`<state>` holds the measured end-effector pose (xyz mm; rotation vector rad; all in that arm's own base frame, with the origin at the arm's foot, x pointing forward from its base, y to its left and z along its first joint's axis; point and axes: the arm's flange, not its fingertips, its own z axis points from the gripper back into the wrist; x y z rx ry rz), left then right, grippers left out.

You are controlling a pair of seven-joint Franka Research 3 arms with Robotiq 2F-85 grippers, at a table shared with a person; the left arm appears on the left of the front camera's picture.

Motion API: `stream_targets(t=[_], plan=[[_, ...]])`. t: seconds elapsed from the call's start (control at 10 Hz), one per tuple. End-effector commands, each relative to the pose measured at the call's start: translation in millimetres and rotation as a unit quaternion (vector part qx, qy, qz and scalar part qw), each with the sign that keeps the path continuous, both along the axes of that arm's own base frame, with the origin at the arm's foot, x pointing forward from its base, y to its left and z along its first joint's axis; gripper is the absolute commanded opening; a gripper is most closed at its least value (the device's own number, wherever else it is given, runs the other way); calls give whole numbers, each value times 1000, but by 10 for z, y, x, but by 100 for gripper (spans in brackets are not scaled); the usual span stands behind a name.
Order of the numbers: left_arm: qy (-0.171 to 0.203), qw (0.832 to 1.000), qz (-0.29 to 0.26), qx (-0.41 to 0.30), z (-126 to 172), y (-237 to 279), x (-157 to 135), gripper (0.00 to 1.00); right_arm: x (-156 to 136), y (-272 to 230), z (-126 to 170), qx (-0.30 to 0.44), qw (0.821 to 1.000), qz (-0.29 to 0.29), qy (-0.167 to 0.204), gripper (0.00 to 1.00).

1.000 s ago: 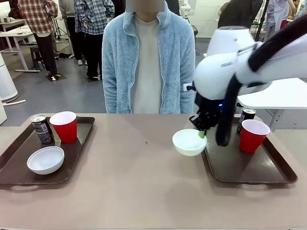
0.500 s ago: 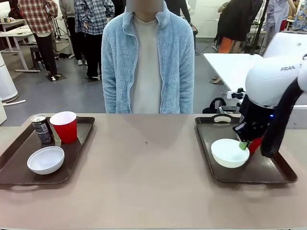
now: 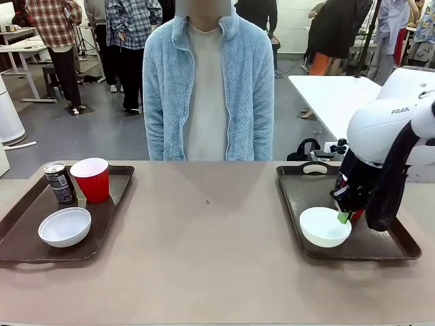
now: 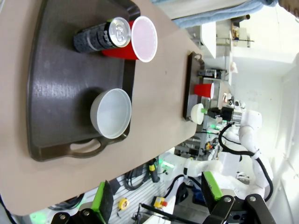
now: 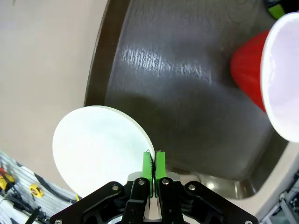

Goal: Prepare tableware on both trays.
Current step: Pick up a Picnic Bowl from the table and place it on a Handle tray.

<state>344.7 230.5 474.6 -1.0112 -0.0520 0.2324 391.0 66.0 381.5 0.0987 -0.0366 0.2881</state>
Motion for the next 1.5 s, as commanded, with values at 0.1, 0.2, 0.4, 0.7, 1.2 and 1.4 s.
stream_targets(t=[0.1,0.2,0.4,0.7,1.2,1.4], plan=[[1,1000,-2,5,13,13,-19,100,106,-20,-190,30,999,13,-6,35],[1,1000,-2,5,13,13,-19,100,108,-6,-206,28,999,14,-4,49],[1,1000,-2,5,13,13,-19,100,132,0,-221,23,1000,15,-3,91],[1,1000,-2,5,13,13,-19,100,103,8,-146,9,1000,16,-12,100],[1,1000,-2,5,13,13,-19,100,-88,66,601,-60,997,-42,10,100],[1,1000,-2,5,13,13,-19,100,-141,107,931,-75,995,-61,10,100]])
